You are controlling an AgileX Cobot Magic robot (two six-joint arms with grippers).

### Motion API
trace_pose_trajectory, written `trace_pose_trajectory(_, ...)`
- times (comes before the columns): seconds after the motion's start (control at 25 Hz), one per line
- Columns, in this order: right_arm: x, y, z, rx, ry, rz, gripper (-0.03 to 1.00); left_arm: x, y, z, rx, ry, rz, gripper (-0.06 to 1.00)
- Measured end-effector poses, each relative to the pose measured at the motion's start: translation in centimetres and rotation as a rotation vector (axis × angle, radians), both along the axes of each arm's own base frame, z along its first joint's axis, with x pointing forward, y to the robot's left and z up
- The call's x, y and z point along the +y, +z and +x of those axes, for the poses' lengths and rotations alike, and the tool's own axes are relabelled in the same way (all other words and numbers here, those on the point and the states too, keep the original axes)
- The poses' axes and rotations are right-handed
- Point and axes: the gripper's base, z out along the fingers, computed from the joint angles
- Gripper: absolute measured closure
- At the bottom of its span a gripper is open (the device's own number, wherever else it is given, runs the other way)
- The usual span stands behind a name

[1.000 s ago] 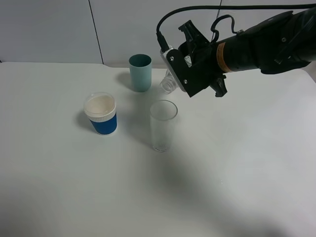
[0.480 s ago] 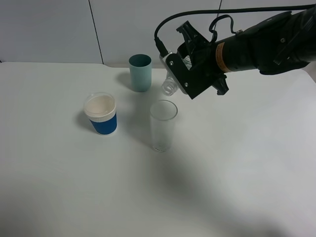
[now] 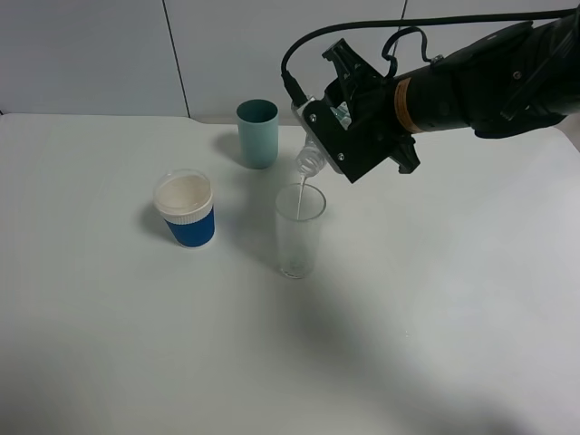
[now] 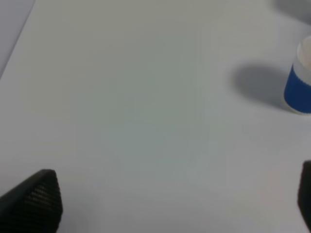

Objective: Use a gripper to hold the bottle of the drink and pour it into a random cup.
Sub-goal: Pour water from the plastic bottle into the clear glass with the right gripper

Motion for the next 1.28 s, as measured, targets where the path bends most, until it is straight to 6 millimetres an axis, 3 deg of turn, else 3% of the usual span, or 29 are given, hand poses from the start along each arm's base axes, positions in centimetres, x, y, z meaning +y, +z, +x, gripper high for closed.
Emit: trace_pose_trajectory(1.28, 0.06, 0.04, -0.02, -0.032, 0.011, -0.046, 0.4, 0.0, 0.0, 0.0, 0.0, 0.0, 0.0, -0.04)
